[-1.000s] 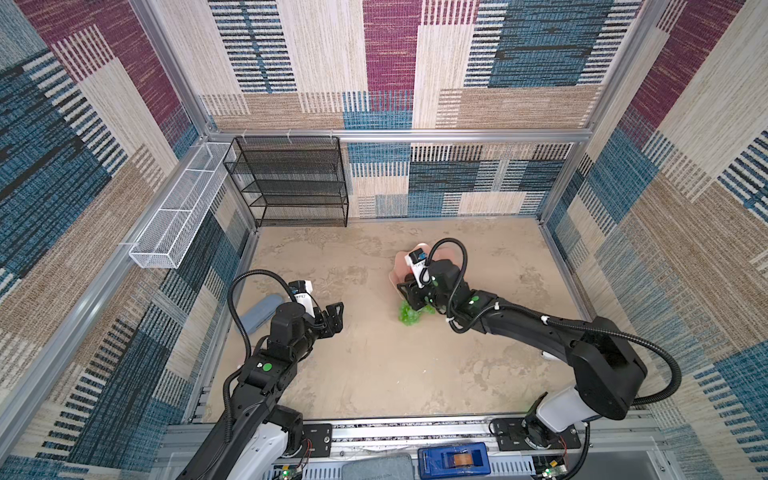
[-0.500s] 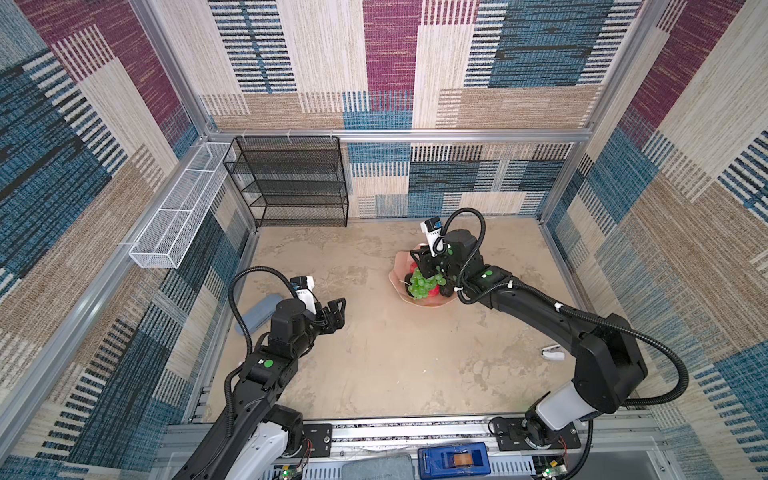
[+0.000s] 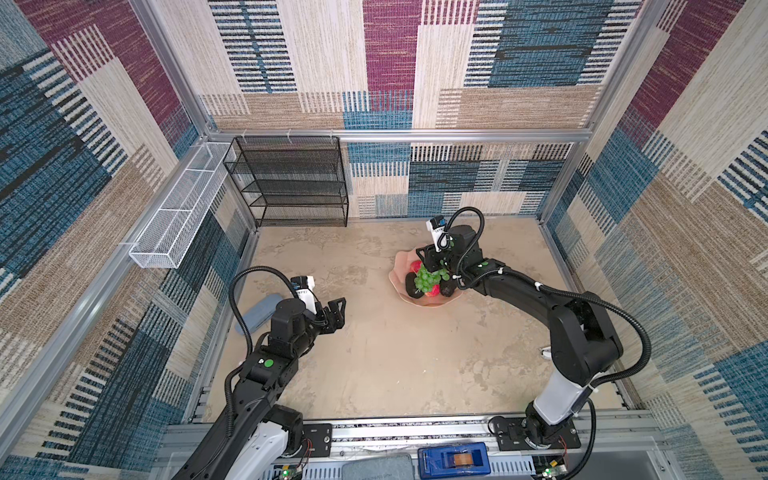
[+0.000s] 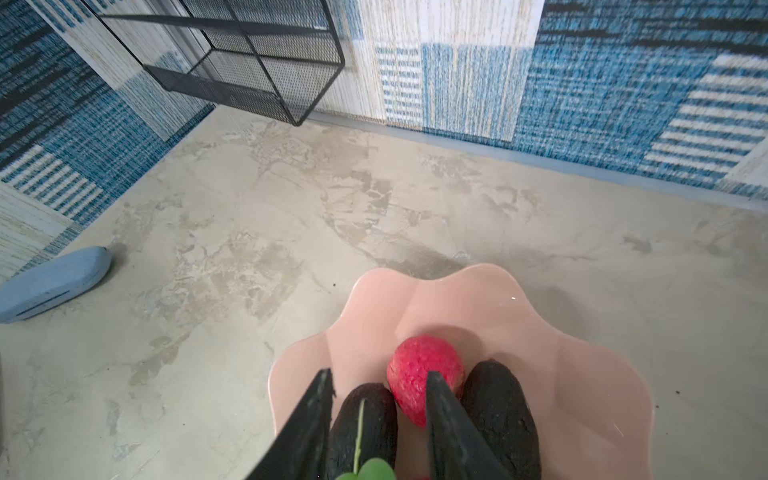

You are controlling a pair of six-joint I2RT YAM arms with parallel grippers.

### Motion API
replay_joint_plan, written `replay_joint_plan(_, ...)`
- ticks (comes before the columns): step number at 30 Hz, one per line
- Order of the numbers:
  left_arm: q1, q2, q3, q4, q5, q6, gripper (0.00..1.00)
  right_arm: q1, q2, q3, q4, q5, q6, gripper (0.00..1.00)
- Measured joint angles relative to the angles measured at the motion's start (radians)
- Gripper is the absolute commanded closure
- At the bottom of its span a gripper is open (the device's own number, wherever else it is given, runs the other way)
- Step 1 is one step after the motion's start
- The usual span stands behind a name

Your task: Place and organize the fake fruits in the fruit bowl

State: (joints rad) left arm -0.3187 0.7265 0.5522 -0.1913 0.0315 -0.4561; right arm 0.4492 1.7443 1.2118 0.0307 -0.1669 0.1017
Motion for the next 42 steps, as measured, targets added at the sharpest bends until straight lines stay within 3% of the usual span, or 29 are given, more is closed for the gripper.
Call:
replay_joint_plan(5,0.000,0.012,0.001,0.008,-0.008,0.014,0.18,-0.028,0.042,-0.022,0.064,-0.026,0.006,0.43)
replay_joint_plan(9,0.001,0.035,0.007,0.037,-0.026,0.018,0.17,-0.039,0.065,-0.039,0.090,-0.048,0.016,0.13)
replay_joint_plan(12,0.002,0.061,0.013,0.046,-0.036,0.031,0.16,-0.050,0.066,-0.041,0.108,-0.069,0.018,0.00)
replay_joint_plan(20,0.005,0.128,0.038,0.101,-0.150,0.119,0.10,-0.071,-0.013,-0.050,0.169,-0.085,0.021,0.00)
replay_joint_plan(25,0.047,0.205,0.003,0.209,-0.279,0.219,0.05,-0.094,-0.149,-0.175,0.249,-0.055,0.018,0.00)
replay_joint_plan(28,0.121,0.261,-0.035,0.280,-0.337,0.261,0.02,-0.126,-0.278,-0.329,0.313,0.034,0.026,0.00)
replay_joint_plan(33,0.292,0.329,-0.140,0.442,-0.343,0.284,0.01,-0.167,-0.478,-0.592,0.406,0.255,0.014,0.00)
replay_joint_plan(38,0.325,0.472,-0.172,0.618,-0.312,0.325,0.01,-0.214,-0.542,-0.814,0.568,0.470,-0.040,0.00)
replay_joint_plan(42,0.327,0.624,-0.180,0.751,-0.282,0.348,0.01,-0.275,-0.488,-0.936,0.752,0.551,-0.071,0.00)
